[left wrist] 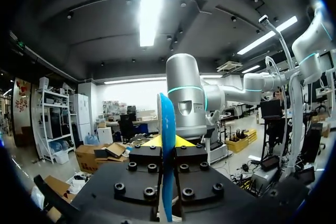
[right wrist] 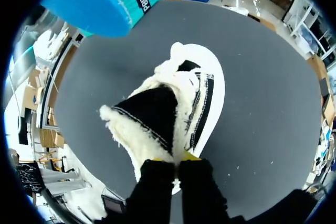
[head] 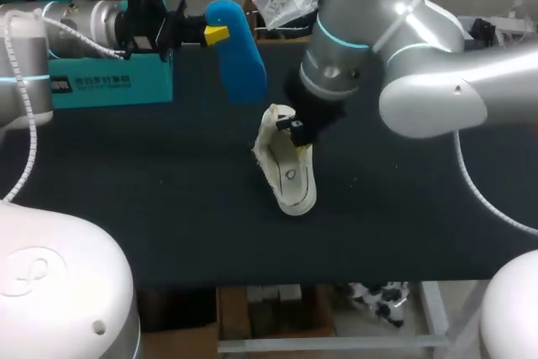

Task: Open the shoe tongue, take the insole out of the shoe, put the insole back into the shoe, and pack the shoe into the shoebox

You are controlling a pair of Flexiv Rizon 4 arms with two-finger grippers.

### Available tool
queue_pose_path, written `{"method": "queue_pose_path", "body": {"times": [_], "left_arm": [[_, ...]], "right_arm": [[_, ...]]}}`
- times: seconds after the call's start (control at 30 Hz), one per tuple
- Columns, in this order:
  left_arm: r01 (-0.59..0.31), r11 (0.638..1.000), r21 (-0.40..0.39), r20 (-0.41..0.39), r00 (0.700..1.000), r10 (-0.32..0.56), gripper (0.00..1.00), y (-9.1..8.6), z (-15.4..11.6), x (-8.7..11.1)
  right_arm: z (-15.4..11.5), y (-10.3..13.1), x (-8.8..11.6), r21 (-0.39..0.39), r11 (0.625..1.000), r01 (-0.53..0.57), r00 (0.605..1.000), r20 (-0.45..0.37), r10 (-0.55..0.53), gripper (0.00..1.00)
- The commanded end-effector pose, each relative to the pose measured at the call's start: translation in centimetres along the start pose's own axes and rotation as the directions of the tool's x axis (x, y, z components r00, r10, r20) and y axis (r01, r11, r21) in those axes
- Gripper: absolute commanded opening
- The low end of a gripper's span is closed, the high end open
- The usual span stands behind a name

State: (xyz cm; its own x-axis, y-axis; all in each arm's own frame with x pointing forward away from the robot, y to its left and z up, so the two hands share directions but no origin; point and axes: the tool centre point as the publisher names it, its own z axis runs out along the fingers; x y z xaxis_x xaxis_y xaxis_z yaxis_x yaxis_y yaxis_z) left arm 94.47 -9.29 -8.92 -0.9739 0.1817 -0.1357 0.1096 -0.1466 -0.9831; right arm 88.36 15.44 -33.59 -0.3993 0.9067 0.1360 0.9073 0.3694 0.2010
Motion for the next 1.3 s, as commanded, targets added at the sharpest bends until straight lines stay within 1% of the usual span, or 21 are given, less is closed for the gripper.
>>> {"method": "queue_pose_path", "body": {"times": [0.03, 0.13, 0.17, 0.2, 0.4, 0.5, 0.53, 0.57, 0.6, 0.63, 1.0, 1.07, 1.1, 1.13, 1.17, 1.2, 1.23, 1.27, 1.3], "left_arm": [[0.001, 1.000, 0.008, -0.164, 0.986, 0.001, 0.00, 0.4, -0.8, -0.2], [-0.001, 1.000, 0.006, -0.163, 0.987, 0.001, 0.00, 0.3, -1.2, 0.0], [0.000, 1.000, 0.004, -0.164, 0.987, 0.001, 0.00, 0.3, -1.3, 0.0], [0.000, 1.000, 0.004, -0.165, 0.986, 0.000, 0.00, 0.3, -1.4, 0.1], [-0.006, 1.000, 0.006, -0.174, 0.985, 0.007, 0.00, 0.1, -1.3, 1.5], [-0.007, 1.000, 0.017, -0.195, 0.981, 0.010, 0.00, -0.1, -0.7, 2.3], [0.012, 1.000, 0.023, -0.178, 0.984, -0.008, 0.00, -0.2, -0.4, 2.6], [0.070, 0.997, 0.017, -0.134, 0.989, -0.067, 0.00, -0.2, 0.0, 2.7], [0.150, 0.989, 0.000, -0.089, 0.985, -0.149, 0.00, -0.2, 0.3, 2.5], [0.237, 0.970, -0.056, -0.040, 0.970, -0.240, 0.00, -0.3, 0.6, 2.1], [0.237, 0.970, -0.056, -0.040, 0.970, -0.240, 0.00, -0.3, 0.6, 2.1], [0.269, 0.962, -0.036, -0.056, 0.961, -0.271, 0.00, 0.2, 1.5, 3.5], [0.264, 0.964, -0.045, -0.020, 0.964, -0.265, 0.00, 0.4, 2.1, 4.4], [0.263, 0.964, -0.045, 0.002, 0.965, -0.263, 0.00, 0.5, 2.4, 4.9], [0.274, 0.961, -0.038, 0.006, 0.962, -0.274, 0.00, 0.6, 2.7, 5.6], [0.286, 0.958, -0.028, 0.014, 0.958, -0.286, 0.00, 0.6, 3.0, 6.3], [0.289, 0.957, -0.024, 0.043, 0.957, -0.287, 0.00, 0.6, 3.3, 6.9], [0.295, 0.955, -0.018, 0.053, 0.954, -0.294, 0.00, 0.6, 3.6, 7.6], [0.303, 0.953, -0.007, 0.084, 0.950, -0.302, 0.00, 0.6, 3.9, 8.5]], "right_arm": [[0.6, 0.1, -0.9, -0.141, 0.990, -0.003, 1.000, -0.021, 0.000, 0.00], [0.5, 0.3, -1.6, -0.139, 0.990, -0.001, 1.000, -0.031, -0.003, 0.01], [0.4, 0.3, -1.8, -0.137, 0.991, 0.003, 0.999, -0.033, -0.008, 0.36], [0.3, 0.4, -2.0, -0.134, 0.991, 0.007, 0.999, -0.034, -0.011, 1.00], [-1.2, 0.1, -2.7, -0.126, 0.992, 0.020, 1.000, -0.018, -0.023, 1.00], [-2.1, -0.6, -3.2, -0.119, 0.993, 0.015, 1.000, -0.011, -0.016, 1.00], [-2.4, -0.9, -3.4, -0.123, 0.992, 0.011, 1.000, -0.012, -0.012, 1.00], [-2.7, -1.2, -3.5, -0.128, 0.992, 0.010, 1.000, -0.012, -0.012, 1.00], [-3.1, -1.4, -3.6, -0.131, 0.991, 0.012, 1.000, -0.015, -0.014, 1.00], [-3.1, -1.4, -3.6, -0.131, 0.991, 0.012, 1.000, -0.015, -0.014, 1.00], [-3.1, -1.4, -3.6, -0.131, 0.991, 0.012, 1.000, -0.015, -0.014, 1.00], [-3.1, -1.4, -3.6, -0.131, 0.991, 0.012, 1.000, -0.015, -0.014, 1.00], [-3.3, -1.4, -3.8, -0.131, 0.991, 0.028, 0.999, -0.022, -0.031, 1.00], [-3.5, -1.5, -3.9, -0.130, 0.991, 0.031, 0.999, -0.014, -0.033, 1.00], [-3.8, -1.7, -4.0, -0.132, 0.991, 0.036, 0.999, -0.014, -0.038, 1.00], [-4.1, -2.0, -4.2, -0.135, 0.990, 0.041, 0.999, -0.016, -0.044, 1.00], [-4.4, -2.4, -4.4, -0.141, 0.989, 0.038, 0.999, -0.012, -0.040, 1.00], [-4.6, -2.9, -4.6, -0.151, 0.988, 0.032, 0.999, -0.021, -0.036, 1.00], [-4.9, -3.4, -5.0, -0.160, 0.987, 0.020, 0.999, -0.035, -0.026, 1.00]]}}
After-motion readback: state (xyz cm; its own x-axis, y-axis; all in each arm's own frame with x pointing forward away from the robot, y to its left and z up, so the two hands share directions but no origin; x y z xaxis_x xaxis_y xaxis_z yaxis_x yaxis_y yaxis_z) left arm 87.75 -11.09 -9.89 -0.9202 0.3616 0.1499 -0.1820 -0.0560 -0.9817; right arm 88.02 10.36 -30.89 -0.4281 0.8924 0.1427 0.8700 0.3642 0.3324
